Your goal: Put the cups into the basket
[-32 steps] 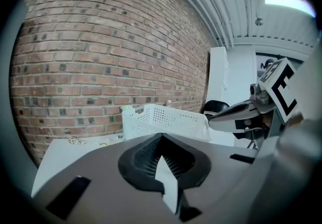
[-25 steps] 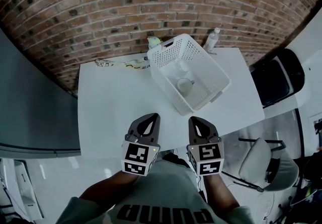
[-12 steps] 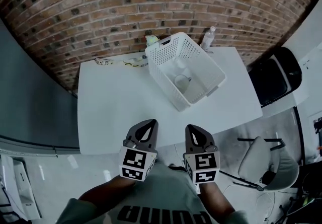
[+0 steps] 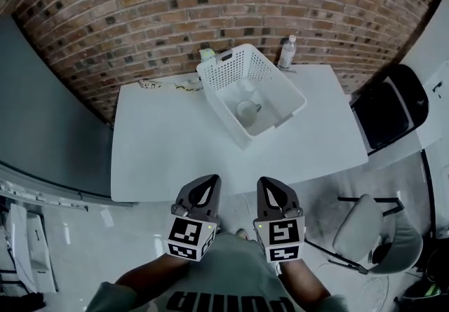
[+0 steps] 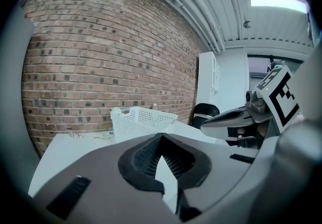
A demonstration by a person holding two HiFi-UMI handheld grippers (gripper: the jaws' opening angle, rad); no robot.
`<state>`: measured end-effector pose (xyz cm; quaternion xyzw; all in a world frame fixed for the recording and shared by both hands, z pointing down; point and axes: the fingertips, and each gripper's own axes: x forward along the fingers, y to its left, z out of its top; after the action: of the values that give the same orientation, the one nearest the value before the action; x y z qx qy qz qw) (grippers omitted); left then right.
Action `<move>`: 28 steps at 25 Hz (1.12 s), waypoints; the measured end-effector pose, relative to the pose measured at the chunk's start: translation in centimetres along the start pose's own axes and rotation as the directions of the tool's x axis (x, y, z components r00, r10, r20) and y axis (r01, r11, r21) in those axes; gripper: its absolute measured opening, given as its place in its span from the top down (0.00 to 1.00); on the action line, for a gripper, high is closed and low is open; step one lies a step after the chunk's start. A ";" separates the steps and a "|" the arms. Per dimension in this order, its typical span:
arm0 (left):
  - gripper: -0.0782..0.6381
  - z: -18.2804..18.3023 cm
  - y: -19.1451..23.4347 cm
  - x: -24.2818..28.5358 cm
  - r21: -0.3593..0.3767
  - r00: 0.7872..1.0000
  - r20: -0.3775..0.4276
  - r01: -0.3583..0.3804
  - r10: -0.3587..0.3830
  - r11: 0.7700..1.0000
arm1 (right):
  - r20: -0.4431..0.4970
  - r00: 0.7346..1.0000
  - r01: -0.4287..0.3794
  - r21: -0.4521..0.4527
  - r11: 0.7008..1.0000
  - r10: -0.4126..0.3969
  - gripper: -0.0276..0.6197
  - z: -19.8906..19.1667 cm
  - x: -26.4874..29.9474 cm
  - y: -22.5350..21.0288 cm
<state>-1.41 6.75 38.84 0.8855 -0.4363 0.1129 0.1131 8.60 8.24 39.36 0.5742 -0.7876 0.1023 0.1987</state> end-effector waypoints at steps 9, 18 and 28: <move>0.89 -2.3 -3.5 -3.6 -0.026 0.989 -0.022 -0.146 0.145 0.989 | 0.025 0.992 -0.124 -0.007 0.992 0.124 0.94 -2.2 -3.5 0.2; 0.89 -4.3 -2.7 -6.7 -0.028 0.984 -0.039 -0.176 0.175 0.984 | 0.006 0.994 -0.110 0.029 0.993 0.110 0.94 -4.6 -4.9 1.5; 0.89 -4.6 -1.7 -7.7 -0.015 0.992 -0.036 -0.125 0.124 0.992 | 0.012 0.996 -0.092 0.010 0.996 0.092 0.94 -4.0 -5.0 4.6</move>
<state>-5.10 14.85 40.75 0.8534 -0.4897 0.1313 0.1209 6.35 15.59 41.06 0.5388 -0.8138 0.1125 0.1863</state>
